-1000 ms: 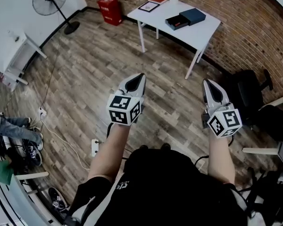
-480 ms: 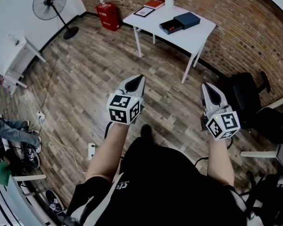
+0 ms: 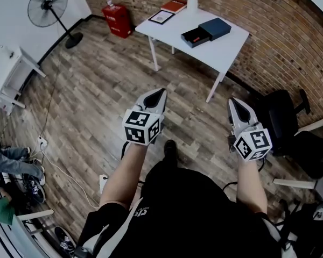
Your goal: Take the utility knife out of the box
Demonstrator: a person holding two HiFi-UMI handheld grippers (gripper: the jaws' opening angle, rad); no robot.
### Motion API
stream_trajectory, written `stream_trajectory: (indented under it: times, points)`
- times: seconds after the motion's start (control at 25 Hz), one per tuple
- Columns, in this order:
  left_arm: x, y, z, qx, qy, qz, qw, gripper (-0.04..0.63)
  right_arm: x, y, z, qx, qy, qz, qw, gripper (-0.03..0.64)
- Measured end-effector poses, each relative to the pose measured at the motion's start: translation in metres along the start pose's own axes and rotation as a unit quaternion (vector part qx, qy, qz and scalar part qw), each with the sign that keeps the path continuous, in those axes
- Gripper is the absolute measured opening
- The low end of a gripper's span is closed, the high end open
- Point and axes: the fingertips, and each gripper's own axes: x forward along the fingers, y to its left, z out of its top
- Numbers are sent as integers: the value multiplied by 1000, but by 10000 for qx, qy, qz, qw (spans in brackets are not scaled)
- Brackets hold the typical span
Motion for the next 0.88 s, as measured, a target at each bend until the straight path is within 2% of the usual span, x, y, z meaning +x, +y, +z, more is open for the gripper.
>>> stream_trajectory:
  times: [0.32, 0.48, 0.88]
  points:
    - [83, 79, 25, -122, -65, -375, 9992, 6, 114, -21, 2, -78, 313, -43, 9995, 2]
    - [110, 109, 32, -343, -84, -550, 9979, 6, 163, -24, 6, -184, 470, -8, 9987, 2]
    - [154, 160, 29, -575, 108, -691, 9959, 6, 227, -34, -4, -170, 718, 3, 9973, 2]
